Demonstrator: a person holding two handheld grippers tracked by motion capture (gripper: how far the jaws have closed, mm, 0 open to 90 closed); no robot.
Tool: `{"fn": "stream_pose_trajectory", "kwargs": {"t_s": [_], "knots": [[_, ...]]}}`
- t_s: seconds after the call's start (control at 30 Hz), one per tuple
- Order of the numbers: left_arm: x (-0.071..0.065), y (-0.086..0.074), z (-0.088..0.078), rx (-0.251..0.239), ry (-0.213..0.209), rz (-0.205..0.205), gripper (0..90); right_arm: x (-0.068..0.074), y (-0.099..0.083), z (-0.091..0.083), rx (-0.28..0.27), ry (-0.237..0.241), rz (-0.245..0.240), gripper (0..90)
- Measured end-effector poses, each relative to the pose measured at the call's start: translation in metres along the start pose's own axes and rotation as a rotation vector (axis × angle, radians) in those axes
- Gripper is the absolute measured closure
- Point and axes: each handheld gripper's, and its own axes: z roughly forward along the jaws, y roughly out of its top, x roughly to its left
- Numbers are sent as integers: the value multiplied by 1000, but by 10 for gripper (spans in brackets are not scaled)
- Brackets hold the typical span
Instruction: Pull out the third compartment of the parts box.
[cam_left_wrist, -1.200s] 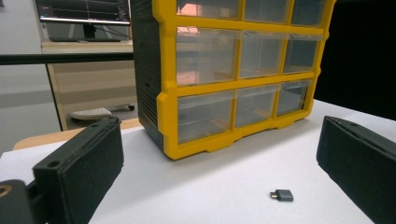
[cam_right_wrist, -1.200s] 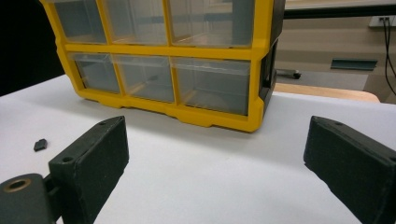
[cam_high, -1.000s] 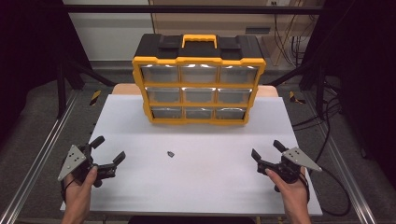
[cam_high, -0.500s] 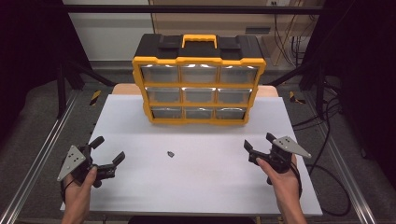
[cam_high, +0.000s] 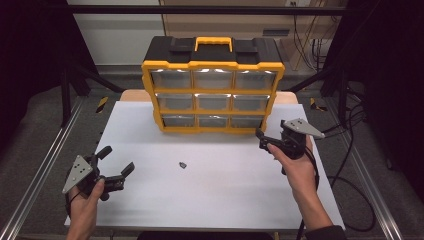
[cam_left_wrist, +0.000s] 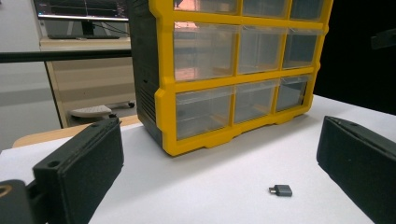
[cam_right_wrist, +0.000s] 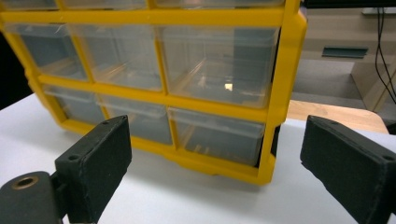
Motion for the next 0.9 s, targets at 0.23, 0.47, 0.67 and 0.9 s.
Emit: {"fn": "stream_pose_trajectory", "kwargs": {"t_s": [0.23, 0.47, 0.67, 0.9], "knots": [[0, -1, 1, 11, 6, 2, 4, -3, 22, 17, 38, -42, 4, 98], [0, -1, 1, 18, 13, 1, 4, -15, 42, 31, 52, -62, 66, 98], [-1, -1, 0, 17, 11, 3, 5, -18, 57, 41, 48, -68, 87, 98], [-2, -1, 1, 21, 7, 9, 5, -15, 71, 47, 40, -80, 48, 101]]}}
